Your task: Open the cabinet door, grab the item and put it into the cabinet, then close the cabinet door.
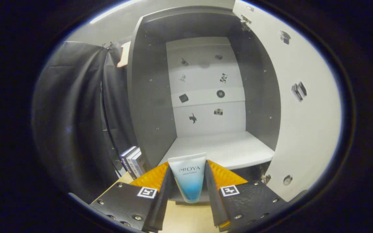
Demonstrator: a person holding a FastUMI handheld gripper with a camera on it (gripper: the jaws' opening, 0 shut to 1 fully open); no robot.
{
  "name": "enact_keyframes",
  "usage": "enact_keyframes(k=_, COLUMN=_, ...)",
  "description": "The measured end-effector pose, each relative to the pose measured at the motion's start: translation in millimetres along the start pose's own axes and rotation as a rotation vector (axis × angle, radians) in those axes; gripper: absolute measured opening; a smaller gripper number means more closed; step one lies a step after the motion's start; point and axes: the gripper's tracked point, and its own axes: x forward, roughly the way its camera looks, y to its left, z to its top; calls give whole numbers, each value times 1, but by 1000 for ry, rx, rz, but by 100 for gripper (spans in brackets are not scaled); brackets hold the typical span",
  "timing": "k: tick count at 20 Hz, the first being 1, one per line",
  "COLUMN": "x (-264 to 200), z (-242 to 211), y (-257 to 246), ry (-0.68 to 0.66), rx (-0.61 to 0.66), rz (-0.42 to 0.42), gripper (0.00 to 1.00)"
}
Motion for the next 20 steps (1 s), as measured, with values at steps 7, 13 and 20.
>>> enact_keyframes(k=7, x=86, z=36, y=-33, ry=-57, rx=-15, rz=-84, gripper=56)
enact_keyframes(k=13, x=121, z=31, y=-52, ry=-39, rx=-7, rz=-128, gripper=56)
enact_keyframes(k=20, x=124, z=30, y=-58, ry=-39, rx=8, rz=-152, gripper=56)
